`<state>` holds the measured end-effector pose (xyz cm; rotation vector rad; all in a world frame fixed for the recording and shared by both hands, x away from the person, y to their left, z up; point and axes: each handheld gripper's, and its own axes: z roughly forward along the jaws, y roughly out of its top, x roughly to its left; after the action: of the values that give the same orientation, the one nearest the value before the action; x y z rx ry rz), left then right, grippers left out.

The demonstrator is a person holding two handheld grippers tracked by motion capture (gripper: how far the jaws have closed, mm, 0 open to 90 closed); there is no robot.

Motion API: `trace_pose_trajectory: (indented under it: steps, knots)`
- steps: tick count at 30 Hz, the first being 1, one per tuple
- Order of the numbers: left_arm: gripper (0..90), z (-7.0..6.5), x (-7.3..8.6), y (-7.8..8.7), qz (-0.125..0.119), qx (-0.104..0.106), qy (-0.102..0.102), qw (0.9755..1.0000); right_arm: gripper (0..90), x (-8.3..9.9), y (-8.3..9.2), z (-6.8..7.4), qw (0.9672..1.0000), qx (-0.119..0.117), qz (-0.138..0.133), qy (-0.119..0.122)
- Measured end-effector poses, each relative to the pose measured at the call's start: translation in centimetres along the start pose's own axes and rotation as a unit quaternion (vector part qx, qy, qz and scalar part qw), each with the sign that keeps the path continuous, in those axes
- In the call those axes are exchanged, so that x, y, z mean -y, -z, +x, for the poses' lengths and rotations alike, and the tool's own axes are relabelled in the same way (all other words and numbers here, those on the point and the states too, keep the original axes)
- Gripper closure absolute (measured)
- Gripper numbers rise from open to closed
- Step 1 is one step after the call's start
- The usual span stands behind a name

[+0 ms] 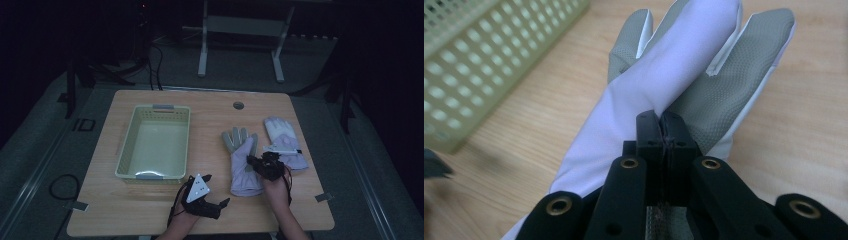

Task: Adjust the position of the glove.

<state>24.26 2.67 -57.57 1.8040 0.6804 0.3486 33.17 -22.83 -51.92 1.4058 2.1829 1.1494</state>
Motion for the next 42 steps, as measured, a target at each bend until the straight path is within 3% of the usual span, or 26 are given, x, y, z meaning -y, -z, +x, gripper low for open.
trace_pose_trajectory:
  steps: [9, 15, 21, 29, 36, 42]
  knots:
    - [2.7, 0.1, 0.0, 0.1, 0.000, -0.001, 0.004, 1.0000, 87.9, 0.9, -1.7, -1.2, 0.9995, 0.025, 0.020, -0.002]
    - [2.7, 0.1, 0.0, 0.0, 0.000, -0.002, 0.006, 1.0000, 87.7, 1.4, -2.3, -1.7, 0.9993, 0.034, 0.010, -0.012]
    - [2.8, 0.1, 0.0, 0.0, 0.001, -0.002, 0.007, 1.0000, 87.6, 0.7, -3.2, -2.1, 0.9988, 0.045, 0.009, -0.014]
    - [2.8, 0.1, 0.0, 0.0, 0.001, -0.002, 0.007, 1.0000, 86.1, -0.4, -4.5, -2.5, 0.9988, 0.043, 0.012, -0.021]
    - [2.8, 0.1, 0.0, 0.0, 0.002, -0.002, 0.007, 1.0000, 78.6, -0.6, -4.0, -2.5, 0.9988, 0.043, 0.006, -0.023]
    - [2.8, 0.1, 0.0, 0.0, 0.003, -0.003, 0.006, 1.0000, 68.8, -1.7, -2.3, -2.3, 0.9989, 0.045, -0.008, 0.009]
